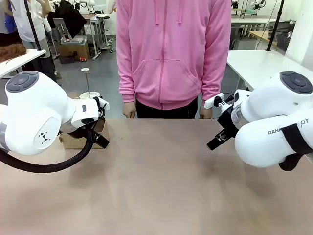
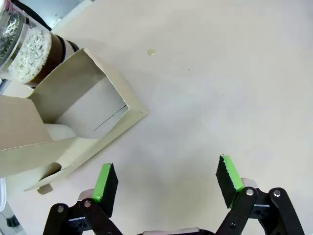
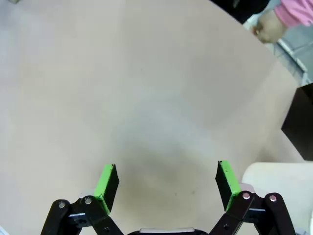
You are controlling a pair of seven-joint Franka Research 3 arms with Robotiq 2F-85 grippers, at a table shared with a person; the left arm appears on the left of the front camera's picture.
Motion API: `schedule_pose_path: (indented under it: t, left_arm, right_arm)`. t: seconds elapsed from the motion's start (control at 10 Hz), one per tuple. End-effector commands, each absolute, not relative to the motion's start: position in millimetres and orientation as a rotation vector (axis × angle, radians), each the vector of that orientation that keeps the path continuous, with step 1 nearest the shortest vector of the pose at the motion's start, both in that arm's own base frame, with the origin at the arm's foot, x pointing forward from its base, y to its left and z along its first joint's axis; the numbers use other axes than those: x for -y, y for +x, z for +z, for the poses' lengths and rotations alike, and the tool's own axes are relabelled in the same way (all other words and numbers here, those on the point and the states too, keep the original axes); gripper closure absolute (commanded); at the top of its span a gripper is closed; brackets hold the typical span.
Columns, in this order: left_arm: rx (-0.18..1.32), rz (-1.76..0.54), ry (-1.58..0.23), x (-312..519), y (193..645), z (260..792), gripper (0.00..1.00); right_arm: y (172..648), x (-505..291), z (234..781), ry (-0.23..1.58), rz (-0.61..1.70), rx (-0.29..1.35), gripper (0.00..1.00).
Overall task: Pour a drink into a cup and package it in a carrier.
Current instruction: Pick up the 600 ml Paper Cup and place it in the middle top area of the table.
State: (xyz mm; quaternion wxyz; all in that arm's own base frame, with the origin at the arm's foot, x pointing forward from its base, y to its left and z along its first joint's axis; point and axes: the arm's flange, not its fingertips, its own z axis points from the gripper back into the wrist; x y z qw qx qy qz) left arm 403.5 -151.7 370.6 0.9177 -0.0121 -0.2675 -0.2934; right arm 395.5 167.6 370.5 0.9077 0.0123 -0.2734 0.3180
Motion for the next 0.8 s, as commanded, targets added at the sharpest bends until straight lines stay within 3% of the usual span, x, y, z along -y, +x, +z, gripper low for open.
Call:
schedule_pose_path:
  t: [0.0, 0.7]
  left_arm:
    - [0.55, -0.604, -0.025, 151.7, 403.5, 370.7, 0.0]
    - [0.55, -0.604, -0.025, 151.7, 403.5, 370.7, 0.0]
  right_arm:
    - [395.5, -167.6, 370.5, 0.025, 0.656, 0.564, 0.0]
    - [395.5, -167.6, 370.5, 0.025, 0.656, 0.564, 0.0]
